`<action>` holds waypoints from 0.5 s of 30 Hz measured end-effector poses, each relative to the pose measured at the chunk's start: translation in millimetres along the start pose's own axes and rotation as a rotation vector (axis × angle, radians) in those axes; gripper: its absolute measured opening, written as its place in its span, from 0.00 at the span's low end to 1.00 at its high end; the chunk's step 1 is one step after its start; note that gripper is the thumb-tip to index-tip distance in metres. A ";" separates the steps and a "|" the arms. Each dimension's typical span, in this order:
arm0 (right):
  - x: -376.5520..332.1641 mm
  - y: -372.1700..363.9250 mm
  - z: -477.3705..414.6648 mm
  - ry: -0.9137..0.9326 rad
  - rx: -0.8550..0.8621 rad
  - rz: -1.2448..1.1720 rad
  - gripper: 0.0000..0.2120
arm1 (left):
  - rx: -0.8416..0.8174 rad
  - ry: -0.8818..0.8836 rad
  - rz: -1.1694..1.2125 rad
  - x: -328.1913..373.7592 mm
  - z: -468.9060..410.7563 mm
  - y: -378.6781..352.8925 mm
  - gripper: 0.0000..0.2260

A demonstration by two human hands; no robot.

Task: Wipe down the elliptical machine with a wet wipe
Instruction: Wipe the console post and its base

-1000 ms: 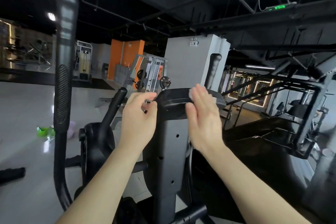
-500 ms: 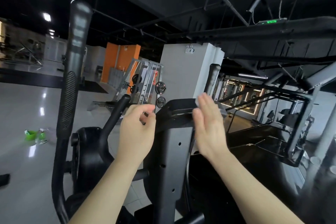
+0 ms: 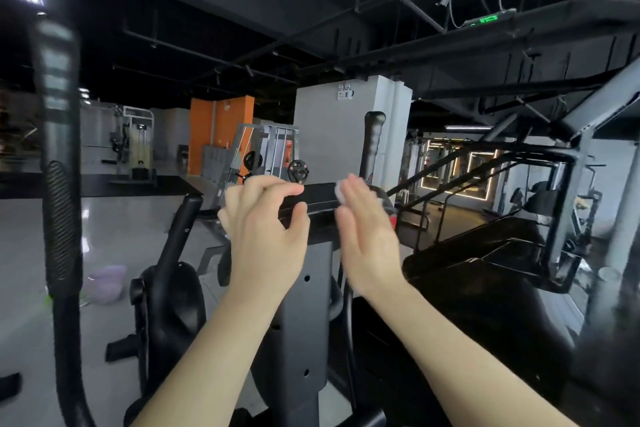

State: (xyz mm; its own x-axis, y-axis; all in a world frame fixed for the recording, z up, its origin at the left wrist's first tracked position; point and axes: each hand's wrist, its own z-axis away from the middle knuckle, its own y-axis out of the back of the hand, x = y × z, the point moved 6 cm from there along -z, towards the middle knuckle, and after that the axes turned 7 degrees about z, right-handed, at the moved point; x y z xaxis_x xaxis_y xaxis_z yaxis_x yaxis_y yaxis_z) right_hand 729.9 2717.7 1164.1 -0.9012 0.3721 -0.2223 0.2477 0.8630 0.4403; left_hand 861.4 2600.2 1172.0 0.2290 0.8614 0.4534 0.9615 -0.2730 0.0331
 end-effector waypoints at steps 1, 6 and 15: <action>-3.3 -0.3 1.8 0.087 -0.019 0.013 0.25 | 0.008 -0.005 -0.026 0.8 -0.3 -2.4 0.08; 73.5 9.9 -9.1 -0.217 -0.018 -0.217 0.22 | 0.046 0.042 -0.060 -2.1 -0.5 -5.5 0.09; 18.4 14.0 -10.4 -0.076 -0.020 -0.140 0.19 | 0.080 0.062 -0.004 -2.0 2.8 8.4 0.09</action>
State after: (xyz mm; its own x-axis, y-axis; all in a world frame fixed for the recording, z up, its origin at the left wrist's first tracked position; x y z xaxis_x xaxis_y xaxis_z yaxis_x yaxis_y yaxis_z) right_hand 713.1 2733.1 1175.2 -0.8966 0.2739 -0.3481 0.1136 0.9017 0.4171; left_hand 869.4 2597.4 1168.9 0.2175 0.8337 0.5075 0.9721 -0.2321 -0.0353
